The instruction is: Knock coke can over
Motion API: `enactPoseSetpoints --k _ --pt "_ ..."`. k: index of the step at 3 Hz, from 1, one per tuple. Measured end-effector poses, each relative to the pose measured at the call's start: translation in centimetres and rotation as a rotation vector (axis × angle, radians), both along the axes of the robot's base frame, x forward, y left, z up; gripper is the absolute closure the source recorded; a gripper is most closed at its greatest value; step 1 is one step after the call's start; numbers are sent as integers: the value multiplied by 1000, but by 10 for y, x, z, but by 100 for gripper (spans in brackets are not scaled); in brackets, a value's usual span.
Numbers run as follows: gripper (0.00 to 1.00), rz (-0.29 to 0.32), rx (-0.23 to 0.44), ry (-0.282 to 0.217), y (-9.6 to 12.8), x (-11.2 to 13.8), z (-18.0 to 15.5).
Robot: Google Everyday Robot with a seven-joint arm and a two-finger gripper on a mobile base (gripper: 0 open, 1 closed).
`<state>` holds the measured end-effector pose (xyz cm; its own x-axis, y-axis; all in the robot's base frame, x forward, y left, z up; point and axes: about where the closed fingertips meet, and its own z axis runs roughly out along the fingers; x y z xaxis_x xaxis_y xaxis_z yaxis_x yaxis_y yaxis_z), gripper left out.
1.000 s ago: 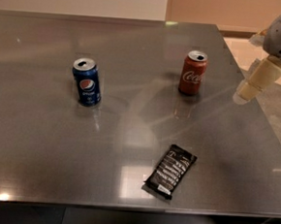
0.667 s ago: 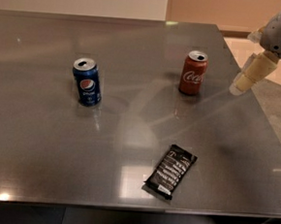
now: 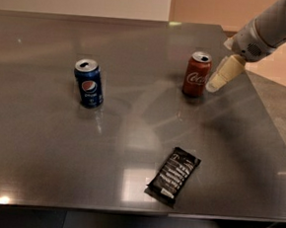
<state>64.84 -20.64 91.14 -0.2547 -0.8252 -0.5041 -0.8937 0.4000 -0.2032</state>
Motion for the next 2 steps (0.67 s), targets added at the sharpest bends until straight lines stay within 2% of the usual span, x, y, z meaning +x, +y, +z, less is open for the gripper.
enactPoseSetpoints --k 2 --pt "0 -16 53 24 17 28 -24"
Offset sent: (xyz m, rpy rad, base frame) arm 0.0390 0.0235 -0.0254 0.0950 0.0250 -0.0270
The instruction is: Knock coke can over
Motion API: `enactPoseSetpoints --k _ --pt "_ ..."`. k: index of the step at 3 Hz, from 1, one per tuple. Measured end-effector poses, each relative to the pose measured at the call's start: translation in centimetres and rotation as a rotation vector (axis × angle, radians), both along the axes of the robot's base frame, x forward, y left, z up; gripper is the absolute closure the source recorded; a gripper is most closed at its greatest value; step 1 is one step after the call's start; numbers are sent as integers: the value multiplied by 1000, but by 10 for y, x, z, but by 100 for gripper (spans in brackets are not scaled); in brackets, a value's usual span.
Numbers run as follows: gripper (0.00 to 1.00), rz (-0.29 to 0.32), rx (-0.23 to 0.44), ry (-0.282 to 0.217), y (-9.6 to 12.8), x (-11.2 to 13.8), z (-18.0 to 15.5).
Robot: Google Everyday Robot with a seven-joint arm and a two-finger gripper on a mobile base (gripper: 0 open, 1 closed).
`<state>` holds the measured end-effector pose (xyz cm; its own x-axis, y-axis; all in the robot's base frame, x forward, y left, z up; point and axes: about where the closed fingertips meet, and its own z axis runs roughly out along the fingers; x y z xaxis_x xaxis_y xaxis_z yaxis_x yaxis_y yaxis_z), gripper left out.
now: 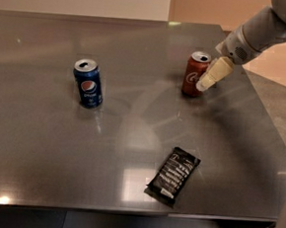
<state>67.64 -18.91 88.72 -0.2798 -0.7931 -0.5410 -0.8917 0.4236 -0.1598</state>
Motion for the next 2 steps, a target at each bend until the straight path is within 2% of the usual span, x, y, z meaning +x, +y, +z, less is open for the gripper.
enactPoseSetpoints --k 1,2 --pt "0 21 48 4 13 0 1" --pt "16 48 81 12 25 -3 3"
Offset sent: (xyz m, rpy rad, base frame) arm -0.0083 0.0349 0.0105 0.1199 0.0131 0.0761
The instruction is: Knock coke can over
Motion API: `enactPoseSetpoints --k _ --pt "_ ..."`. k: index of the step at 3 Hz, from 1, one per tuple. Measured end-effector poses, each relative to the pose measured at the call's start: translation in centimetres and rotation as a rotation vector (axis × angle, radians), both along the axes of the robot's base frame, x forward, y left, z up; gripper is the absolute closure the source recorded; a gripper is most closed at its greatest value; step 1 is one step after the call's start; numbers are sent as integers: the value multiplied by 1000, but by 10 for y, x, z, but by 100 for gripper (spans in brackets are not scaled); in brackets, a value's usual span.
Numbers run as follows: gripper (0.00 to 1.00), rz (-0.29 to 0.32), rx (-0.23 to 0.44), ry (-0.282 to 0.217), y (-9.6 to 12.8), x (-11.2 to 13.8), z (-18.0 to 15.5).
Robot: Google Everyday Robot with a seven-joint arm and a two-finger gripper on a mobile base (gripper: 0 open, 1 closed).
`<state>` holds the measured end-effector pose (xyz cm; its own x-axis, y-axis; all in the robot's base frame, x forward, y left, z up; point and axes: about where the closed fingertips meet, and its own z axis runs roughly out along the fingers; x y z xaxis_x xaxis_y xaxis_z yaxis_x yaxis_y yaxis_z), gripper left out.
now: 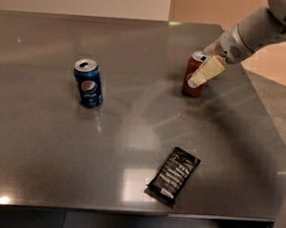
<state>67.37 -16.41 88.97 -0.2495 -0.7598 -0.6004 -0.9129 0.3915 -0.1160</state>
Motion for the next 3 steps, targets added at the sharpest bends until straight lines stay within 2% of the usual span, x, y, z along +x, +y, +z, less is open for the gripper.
enactPoseSetpoints --k 2,3 --pt "62 16 4 -2 4 -2 7" --pt "87 53 -100 -24 7 -9 29"
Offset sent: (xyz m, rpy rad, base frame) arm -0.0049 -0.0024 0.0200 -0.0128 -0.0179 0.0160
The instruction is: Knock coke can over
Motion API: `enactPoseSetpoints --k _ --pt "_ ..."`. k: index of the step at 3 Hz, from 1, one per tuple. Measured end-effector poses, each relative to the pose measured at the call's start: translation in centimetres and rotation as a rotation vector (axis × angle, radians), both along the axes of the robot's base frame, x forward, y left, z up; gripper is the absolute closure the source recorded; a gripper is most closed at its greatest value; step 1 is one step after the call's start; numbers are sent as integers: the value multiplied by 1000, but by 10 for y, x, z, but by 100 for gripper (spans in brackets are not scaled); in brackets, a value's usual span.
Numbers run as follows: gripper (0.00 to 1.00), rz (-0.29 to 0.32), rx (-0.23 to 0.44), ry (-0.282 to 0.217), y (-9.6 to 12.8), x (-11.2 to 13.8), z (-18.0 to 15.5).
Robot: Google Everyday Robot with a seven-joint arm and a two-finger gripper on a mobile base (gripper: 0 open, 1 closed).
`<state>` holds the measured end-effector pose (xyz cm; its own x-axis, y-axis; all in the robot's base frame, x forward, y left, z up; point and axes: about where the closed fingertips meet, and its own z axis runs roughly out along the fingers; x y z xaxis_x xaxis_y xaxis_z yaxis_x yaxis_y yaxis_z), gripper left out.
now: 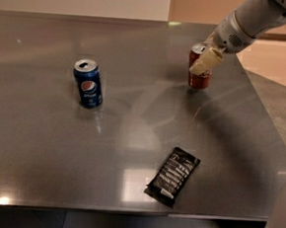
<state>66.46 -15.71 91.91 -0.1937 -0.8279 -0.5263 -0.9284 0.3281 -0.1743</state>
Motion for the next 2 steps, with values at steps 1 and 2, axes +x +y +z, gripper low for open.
enactPoseSetpoints --k 1,2 --pt "100 23 -181 27 0 -8 16" --pt "100 58 -340 99 -1 -14 12"
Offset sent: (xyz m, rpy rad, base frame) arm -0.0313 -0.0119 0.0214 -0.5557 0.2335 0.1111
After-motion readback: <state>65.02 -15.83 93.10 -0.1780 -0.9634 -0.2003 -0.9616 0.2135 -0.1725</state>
